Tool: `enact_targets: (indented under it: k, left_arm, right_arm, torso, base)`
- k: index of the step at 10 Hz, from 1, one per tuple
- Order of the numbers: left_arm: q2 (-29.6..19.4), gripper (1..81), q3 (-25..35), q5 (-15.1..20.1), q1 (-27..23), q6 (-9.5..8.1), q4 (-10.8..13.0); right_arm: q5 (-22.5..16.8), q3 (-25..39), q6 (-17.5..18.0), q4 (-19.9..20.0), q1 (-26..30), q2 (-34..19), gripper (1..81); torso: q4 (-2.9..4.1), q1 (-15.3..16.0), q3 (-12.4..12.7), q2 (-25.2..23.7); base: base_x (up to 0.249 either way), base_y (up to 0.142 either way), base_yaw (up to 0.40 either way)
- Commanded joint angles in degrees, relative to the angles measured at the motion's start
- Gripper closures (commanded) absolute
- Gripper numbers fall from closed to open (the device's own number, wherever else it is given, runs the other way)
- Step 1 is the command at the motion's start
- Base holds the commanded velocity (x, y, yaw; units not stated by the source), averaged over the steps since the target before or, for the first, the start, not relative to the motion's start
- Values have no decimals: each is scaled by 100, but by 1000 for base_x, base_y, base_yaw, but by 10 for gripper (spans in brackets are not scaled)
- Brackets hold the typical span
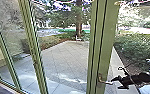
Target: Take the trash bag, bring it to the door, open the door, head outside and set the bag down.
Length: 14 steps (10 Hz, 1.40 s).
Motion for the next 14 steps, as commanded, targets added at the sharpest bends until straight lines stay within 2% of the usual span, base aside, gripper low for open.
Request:
enact_targets:
  k: [1, 3, 8, 10, 14]
  left_arm:
    - [-9, 811, -42, 278, -254, 12, -22]
    - [17, 811, -77, 278, -254, 12, -22]
    - [8, 811, -165, 278, -254, 11, -23]
    - [8, 811, -165, 278, -254, 3, -31]
    - [-1, 811, -165, 278, -254, 3, -49]
  right_arm:
    - [-96, -262, 75, 140, 797, 76, 10]
    - [-114, -586, 242, 87, 797, 322, 10]
    - [-175, -1360, 285, 148, 797, 920, 10]
    - [-176, -1527, 427, 60, 718, 1112, 10]
    - [-175, -1862, 444, 87, 473, 1395, 10]
  torso:
    - [0, 0, 0, 0]
    - [0, 0, 0, 2]
    - [0, 0, -2, 2]
    - [0, 0, -2, 2]
    - [0, 2, -2, 2]
  base:
    - [0, 0, 0]
    - [0, 0, 0]
    - [0, 0, 0]
    - [0, 0, 0]
    - [0, 0, 0]
